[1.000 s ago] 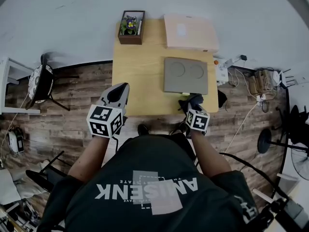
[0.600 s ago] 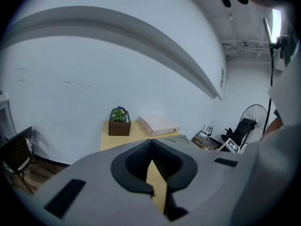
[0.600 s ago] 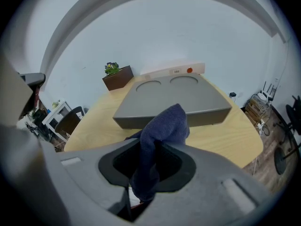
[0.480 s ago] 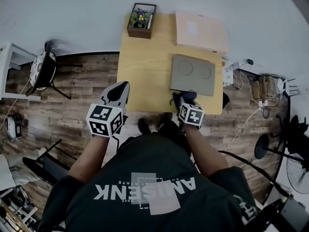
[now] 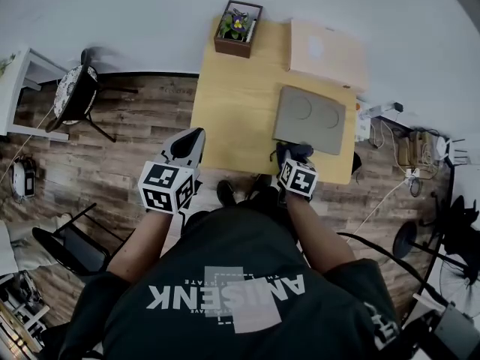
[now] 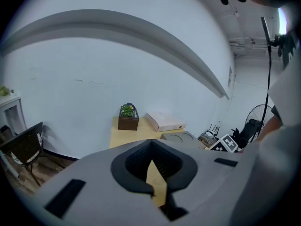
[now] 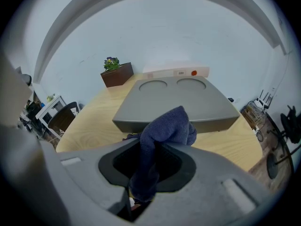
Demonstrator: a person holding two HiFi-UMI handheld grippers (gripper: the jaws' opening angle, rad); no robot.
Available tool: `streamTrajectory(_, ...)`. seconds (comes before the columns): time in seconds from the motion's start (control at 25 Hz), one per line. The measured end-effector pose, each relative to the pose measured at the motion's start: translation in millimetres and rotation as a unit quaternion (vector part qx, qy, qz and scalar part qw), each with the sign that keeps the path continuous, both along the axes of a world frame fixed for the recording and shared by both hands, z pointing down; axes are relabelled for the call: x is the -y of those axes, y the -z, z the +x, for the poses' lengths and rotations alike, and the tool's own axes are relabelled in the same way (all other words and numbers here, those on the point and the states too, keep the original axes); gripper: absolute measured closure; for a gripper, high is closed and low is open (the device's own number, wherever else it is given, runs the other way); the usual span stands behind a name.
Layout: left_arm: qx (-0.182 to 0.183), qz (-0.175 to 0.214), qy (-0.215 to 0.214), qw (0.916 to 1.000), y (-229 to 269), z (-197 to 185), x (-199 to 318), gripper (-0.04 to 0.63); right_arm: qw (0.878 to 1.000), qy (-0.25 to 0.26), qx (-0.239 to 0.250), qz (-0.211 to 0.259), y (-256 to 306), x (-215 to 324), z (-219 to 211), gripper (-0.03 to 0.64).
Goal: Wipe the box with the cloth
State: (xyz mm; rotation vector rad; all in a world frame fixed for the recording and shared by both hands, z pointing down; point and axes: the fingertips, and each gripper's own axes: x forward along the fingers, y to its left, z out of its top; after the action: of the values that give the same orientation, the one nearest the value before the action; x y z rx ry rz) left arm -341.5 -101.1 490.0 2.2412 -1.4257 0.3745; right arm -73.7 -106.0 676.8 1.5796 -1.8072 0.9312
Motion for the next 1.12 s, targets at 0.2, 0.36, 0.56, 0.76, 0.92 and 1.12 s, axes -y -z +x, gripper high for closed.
streamTrajectory(0.2,-0.002,0.000,-0.018,0.9998,0,12,-7,0.594,1.000,-0.024,0.003,0.000,2,-3,-2,0.535)
streamTrajectory(0.36,-0.001,-0.006,-0.024,0.9997,-3,13,-13,0.594,0.999,-0.012,-0.031,0.017,11,-5,-8,0.535)
streamTrajectory(0.56,0.002,-0.008,-0.021,0.9997,-6,11,-18,0.594,1.000,-0.005,0.023,0.008,2,-11,-25,0.535)
streamTrajectory(0.76,0.003,-0.002,-0.018,0.9998,-1,7,-21,0.594,0.999,0.025,0.043,0.009,0,-3,-38,0.535)
streamTrajectory(0.92,0.003,-0.003,-0.003,1.0000,-2,-4,-24,0.594,0.997,0.055,0.056,0.005,2,-4,-61,0.535)
streamTrajectory(1.12,0.000,-0.005,0.015,0.9999,-4,-16,-31,0.594,0.993,0.091,0.079,-0.005,8,-11,-93,0.535)
